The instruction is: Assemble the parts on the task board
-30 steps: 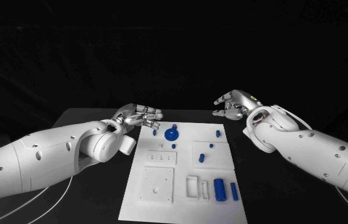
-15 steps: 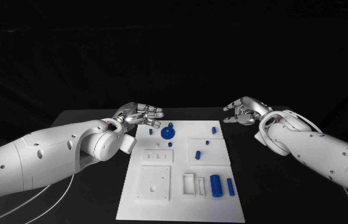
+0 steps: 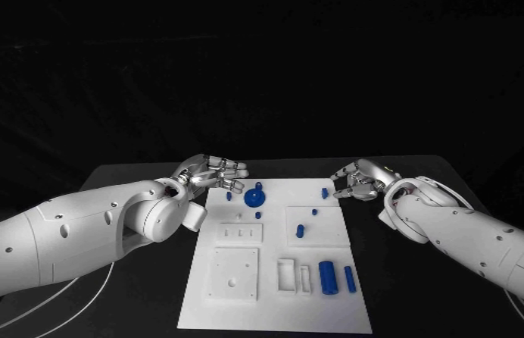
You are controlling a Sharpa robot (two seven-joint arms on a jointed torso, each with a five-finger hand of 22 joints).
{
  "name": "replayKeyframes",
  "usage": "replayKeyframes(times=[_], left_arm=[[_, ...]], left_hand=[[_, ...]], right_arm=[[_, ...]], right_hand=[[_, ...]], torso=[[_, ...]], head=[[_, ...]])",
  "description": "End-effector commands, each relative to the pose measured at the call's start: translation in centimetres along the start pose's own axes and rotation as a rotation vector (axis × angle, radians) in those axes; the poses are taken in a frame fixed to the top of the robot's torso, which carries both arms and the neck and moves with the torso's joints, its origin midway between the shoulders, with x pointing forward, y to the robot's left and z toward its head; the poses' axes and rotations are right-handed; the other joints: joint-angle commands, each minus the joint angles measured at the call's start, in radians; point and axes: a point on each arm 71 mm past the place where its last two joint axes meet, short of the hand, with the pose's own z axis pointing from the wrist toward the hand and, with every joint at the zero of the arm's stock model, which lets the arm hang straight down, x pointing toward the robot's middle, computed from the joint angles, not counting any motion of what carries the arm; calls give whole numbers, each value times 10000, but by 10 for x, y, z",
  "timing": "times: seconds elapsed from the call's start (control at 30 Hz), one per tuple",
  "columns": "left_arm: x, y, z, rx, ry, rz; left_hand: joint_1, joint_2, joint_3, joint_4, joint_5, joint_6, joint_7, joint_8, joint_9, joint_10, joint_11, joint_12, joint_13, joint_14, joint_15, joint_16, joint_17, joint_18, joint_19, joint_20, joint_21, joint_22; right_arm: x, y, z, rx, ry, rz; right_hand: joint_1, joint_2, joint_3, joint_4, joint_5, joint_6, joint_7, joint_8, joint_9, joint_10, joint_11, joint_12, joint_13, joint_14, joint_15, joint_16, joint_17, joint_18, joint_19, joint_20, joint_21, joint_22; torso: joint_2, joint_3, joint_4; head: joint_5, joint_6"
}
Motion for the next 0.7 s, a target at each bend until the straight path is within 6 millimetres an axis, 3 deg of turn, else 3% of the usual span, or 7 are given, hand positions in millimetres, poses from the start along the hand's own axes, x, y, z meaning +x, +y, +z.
replayKeyframes(times=[0.03,0.7], left_arm=[[3,-1,1,149,237,-5],[4,-2,-2,131,263,39]], left_hand=[[42,-28,-22,-62,-5,-35,5,-8,15,-26,-1,-11,9,-23,34,-39,-12,113,-43,27,-62,-13],[70,-38,-29,-53,1,-53,19,-8,14,-39,5,-11,9,-16,36,-54,-10,119,-45,29,-46,-1]], right_arm=[[7,0,0,-235,397,30],[19,-2,1,-58,649,446]], right_hand=[[-40,90,27,-84,2,35,9,-14,-17,-11,-30,49,5,-27,-55,-5,13,-20,-16,-30,19,714],[-300,227,-47,-99,57,119,90,-15,-16,-67,80,83,-1,-34,23,-1,22,27,-47,43,20,705]], torso=[[34,-3,32],[57,-20,60]], head=[[-3,-15],[1,-109]])
